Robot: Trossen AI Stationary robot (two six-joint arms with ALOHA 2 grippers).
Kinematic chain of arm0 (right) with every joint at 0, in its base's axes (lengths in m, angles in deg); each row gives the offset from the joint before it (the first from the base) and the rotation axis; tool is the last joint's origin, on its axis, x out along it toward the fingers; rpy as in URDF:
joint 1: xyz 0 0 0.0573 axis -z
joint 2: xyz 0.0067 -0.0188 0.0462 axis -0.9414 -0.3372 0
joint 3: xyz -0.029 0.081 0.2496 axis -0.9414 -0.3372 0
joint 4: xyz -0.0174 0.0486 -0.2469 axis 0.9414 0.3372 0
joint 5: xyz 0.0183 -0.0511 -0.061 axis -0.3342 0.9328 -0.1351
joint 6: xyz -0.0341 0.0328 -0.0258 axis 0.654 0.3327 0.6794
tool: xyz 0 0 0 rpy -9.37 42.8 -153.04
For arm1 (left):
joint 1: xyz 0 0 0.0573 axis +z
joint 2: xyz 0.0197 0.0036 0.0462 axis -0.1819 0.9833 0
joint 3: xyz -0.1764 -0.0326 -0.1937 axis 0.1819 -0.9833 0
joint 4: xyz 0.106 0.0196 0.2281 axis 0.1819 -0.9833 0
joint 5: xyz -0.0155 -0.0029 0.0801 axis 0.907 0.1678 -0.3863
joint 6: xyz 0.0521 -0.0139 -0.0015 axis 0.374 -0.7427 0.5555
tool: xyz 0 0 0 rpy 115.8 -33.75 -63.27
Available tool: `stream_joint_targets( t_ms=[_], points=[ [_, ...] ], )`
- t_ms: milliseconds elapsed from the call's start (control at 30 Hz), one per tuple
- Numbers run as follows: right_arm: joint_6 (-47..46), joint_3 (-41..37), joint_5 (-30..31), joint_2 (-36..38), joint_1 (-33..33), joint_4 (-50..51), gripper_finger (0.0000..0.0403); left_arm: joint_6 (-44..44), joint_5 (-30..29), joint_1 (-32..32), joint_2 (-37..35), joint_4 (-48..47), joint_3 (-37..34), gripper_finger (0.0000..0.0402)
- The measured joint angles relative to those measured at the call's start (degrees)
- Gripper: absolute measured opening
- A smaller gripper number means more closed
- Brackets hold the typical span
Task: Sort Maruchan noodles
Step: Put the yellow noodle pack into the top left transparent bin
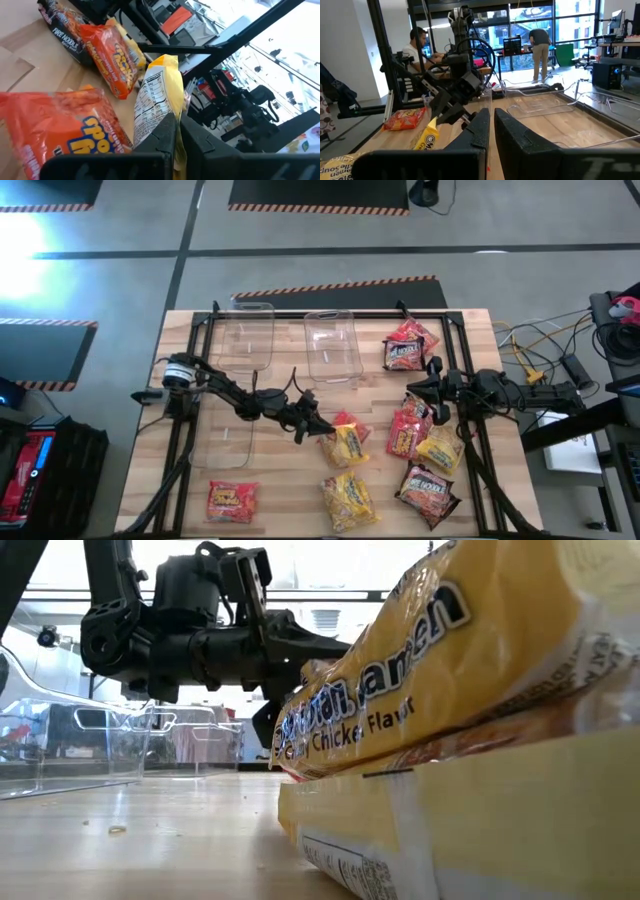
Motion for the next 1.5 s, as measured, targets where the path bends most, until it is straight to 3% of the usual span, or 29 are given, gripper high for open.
stream_joint_targets(
  t_ms=[333, 533, 600, 967, 1100, 1233, 1500],
  points=[
    [0.5, 0.0, 0.0, 0.0, 0.0, 0.0, 0.0018, 0.8, 0.0, 0.0, 0.0, -0.2, 0.2, 0.0000],
    [18.9, 0.0, 0.6, 0.0, 0.0, -0.5, 0.0018, 0.8, 0.0, 0.0, 0.0, -0.2, 0.2, 0.0000],
    [20.3, 0.0, 0.4, 0.0, 0.0, -0.5, 0.0018, 0.8, 0.0, 0.0, 0.0, -0.2, 0.2, 0.0000],
    [-8.7, 0.0, 0.0, 0.0, 0.0, -7.1, 0.0018, 1.3, -1.2, 0.0, 0.0, -0.4, 0.2, 0.0000],
    [-15.3, 0.0, 0.4, 0.0, 0.0, -6.6, 0.0018, 1.4, -1.2, 0.0, 0.0, -0.7, 0.2, 0.0000],
    [-25.9, 0.0, 6.0, -1.1, 0.0, -6.3, 0.0018, 1.9, -1.9, 0.0, 0.0, -0.7, 0.2, 0.0000],
    [-30.9, 4.0, 7.3, -8.5, 0.0, -3.8, 0.0018, 1.9, -2.7, 0.0, 0.0, -1.1, 0.2, 0.0000]
  ],
)
